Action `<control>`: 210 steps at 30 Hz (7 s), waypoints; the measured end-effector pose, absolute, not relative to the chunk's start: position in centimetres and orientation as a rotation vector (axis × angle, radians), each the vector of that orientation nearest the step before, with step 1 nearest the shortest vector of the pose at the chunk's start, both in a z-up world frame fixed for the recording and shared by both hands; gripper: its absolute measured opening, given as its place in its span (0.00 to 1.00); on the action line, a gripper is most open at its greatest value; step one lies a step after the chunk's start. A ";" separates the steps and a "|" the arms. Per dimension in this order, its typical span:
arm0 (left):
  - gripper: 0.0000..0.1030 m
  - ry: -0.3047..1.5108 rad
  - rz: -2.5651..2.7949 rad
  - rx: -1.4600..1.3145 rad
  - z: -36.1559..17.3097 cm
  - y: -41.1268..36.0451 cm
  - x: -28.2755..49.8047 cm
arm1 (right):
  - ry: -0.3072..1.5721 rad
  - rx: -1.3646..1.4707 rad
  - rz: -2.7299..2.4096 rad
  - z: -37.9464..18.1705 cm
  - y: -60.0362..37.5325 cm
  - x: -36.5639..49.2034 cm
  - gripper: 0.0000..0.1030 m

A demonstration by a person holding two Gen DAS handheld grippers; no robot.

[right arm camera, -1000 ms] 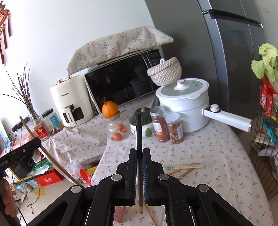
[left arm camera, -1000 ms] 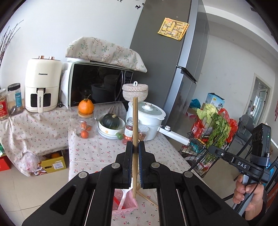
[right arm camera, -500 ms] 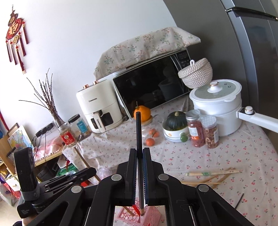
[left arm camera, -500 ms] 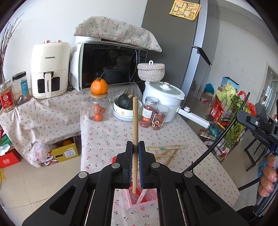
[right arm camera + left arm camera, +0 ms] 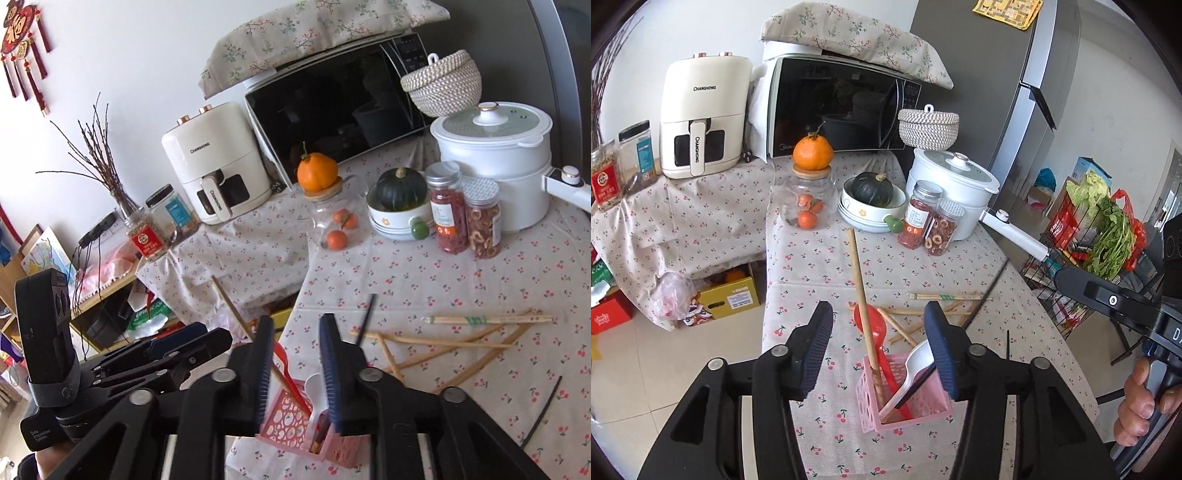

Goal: Organize utensils

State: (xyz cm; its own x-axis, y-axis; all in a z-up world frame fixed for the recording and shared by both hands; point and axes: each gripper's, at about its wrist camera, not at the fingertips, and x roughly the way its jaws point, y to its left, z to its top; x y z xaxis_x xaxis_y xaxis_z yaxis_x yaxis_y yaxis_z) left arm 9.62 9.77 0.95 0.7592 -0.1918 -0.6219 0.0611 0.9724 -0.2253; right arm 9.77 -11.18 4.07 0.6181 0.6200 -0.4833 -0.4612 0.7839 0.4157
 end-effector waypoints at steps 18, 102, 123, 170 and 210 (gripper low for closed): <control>0.89 0.752 -0.141 -0.156 1.8 4.8 8.8 | 0.657 0.163 0.308 2.9 -19.5 9.8 1.00; 0.36 1.194 -0.204 0.431 -14.4 -18.7 31.7 | 1.161 0.370 0.185 -10.6 -34.2 18.1 0.04; 0.00 1.310 -0.196 0.260 -15.8 -17.5 35.5 | 1.224 0.437 0.196 -13.2 -35.0 19.9 0.05; 0.04 1.251 -0.124 0.066 -16.4 -13.9 12.6 | 1.218 0.446 0.245 -12.3 -34.6 17.5 0.05; 0.04 0.565 -0.281 0.034 -1.6 -8.0 -3.1 | 0.812 0.307 0.207 -3.8 -31.5 9.7 0.06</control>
State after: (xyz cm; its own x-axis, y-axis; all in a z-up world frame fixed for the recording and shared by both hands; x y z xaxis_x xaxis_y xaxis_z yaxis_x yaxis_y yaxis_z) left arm -3.08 -8.04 -1.59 0.8073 -0.2536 -0.5328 0.2722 0.9612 -0.0451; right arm 9.71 -31.52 -3.83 0.6715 0.2970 -0.6789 -0.0638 0.9360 0.3463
